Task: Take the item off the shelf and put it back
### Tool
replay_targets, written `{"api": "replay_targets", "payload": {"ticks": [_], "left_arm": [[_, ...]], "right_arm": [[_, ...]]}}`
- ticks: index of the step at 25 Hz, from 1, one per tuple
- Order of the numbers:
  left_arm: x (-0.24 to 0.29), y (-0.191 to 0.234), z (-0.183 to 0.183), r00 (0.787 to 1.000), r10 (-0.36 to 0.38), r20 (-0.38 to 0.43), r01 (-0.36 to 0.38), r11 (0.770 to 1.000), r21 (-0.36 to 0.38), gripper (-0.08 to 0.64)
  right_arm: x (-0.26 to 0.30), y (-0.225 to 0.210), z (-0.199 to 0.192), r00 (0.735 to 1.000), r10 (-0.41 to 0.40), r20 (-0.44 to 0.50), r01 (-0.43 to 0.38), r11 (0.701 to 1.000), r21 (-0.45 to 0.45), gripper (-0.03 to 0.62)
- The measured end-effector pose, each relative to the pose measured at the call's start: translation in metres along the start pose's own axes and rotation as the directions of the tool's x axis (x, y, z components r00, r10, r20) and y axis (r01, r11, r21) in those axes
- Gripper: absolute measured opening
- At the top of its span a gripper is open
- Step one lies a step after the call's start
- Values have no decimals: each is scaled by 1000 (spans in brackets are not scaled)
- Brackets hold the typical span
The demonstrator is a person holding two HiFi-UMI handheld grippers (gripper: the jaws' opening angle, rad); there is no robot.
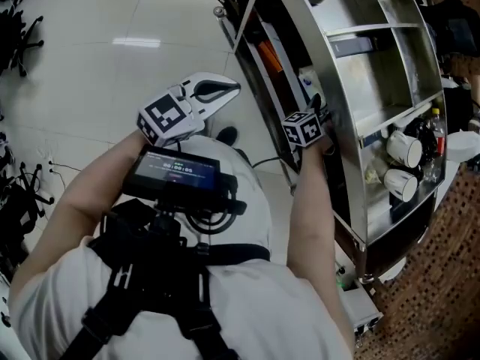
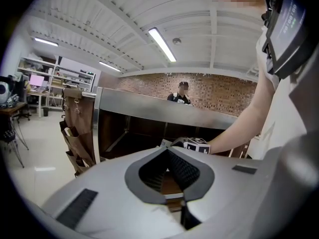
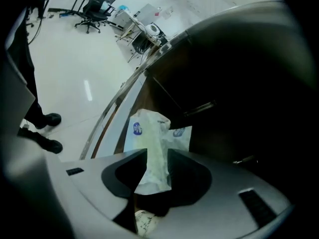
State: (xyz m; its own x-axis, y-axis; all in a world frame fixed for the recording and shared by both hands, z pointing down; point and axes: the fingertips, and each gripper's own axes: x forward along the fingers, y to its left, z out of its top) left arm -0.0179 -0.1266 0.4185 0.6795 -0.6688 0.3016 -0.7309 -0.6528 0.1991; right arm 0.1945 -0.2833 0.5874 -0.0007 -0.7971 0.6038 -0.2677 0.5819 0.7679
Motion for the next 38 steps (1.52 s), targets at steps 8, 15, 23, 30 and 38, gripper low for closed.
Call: {"api": "replay_targets", "payload": {"ticks": [8, 15, 23, 30, 38], "left_arm": [[-19, 21, -2, 999, 53, 6, -53, 998, -27, 0], [-23, 25, -2, 999, 52, 10, -52, 998, -26, 0], [-15, 19, 2, 1000, 6, 12, -6, 1000, -3, 0], [-10, 16, 5, 1000, -22, 18, 22, 1000, 6, 0], [-9, 20, 12, 998, -50, 23, 49, 997, 53, 0]], "right_arm": [[17, 2, 12, 1000, -5, -26, 2, 996, -84, 12], [-1, 9, 20, 1000, 1, 10, -1, 997, -73, 9], [-35, 9, 34, 996, 10, 93, -7, 999, -36, 9], [-86, 11, 72, 960, 50, 275, -60, 998, 27, 9], [-173, 5, 123, 869, 95, 486, -140, 988, 57, 9]]}}
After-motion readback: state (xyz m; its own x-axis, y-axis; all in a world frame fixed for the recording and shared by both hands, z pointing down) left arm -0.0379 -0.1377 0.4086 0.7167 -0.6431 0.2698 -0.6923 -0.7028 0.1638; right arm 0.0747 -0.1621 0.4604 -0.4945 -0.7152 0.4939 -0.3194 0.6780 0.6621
